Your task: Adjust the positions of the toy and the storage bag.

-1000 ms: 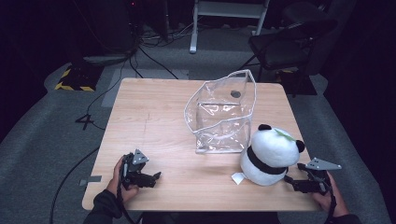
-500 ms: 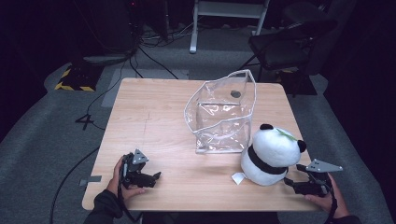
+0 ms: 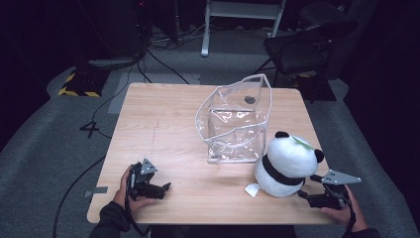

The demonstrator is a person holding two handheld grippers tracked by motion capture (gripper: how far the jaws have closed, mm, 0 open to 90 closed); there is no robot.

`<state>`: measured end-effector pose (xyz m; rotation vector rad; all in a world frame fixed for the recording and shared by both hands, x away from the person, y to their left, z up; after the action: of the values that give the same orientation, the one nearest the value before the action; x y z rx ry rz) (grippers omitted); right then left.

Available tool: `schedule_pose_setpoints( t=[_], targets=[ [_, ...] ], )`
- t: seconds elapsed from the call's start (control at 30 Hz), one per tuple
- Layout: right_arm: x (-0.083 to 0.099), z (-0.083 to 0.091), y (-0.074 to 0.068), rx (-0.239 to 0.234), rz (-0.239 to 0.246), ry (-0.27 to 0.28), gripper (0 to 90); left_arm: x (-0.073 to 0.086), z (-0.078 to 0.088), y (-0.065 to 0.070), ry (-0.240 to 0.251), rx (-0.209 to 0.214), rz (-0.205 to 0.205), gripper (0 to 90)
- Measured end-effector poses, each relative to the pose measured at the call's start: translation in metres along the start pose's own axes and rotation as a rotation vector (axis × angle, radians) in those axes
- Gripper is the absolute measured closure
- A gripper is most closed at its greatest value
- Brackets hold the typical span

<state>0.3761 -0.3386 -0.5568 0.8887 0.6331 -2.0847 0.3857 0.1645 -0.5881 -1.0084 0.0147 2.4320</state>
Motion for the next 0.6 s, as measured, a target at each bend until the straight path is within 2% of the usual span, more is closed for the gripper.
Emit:
schedule_pose_setpoints(
  t=[0.07, 0.1, 0.13, 0.4, 0.53, 0.6],
  targets=[
    [-0.002, -0.003, -0.006, -0.028, 0.031, -0.003, 17.2, 0.0, 0.0, 0.0, 0.0, 0.001, 0.001, 0.3],
    [-0.002, -0.003, -0.006, -0.028, 0.031, -0.003, 17.2, 0.0, 0.0, 0.0, 0.0, 0.001, 0.001, 0.3],
    [-0.003, -0.005, -0.011, -0.047, 0.057, -0.008, 17.3, 0.0, 0.0, 0.0, 0.0, 0.001, 0.0, 0.3],
    [-0.009, -0.011, -0.022, -0.084, 0.108, -0.01, 16.3, 0.0, 0.0, 0.0, 0.0, 0.001, 0.001, 0.3],
    [-0.011, -0.015, -0.025, -0.099, 0.114, -0.013, 15.8, 0.0, 0.0, 0.0, 0.0, 0.001, 0.001, 0.3],
    [-0.012, -0.019, -0.03, -0.12, 0.12, -0.011, 15.9, 0.0, 0.0, 0.0, 0.0, 0.001, 0.001, 0.3]
  ],
)
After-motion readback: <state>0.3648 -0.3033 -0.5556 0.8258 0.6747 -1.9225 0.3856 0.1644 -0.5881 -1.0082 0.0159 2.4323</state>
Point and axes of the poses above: each handheld gripper's, and its own axes: z roughly backward along the jaws, x roughly out of its underside, y roughly to its right, the point moved 10 cm from there along -z, roughly forward along the jaws, and after that the axes turned 15 degrees about -x, right-handed, at the moved point
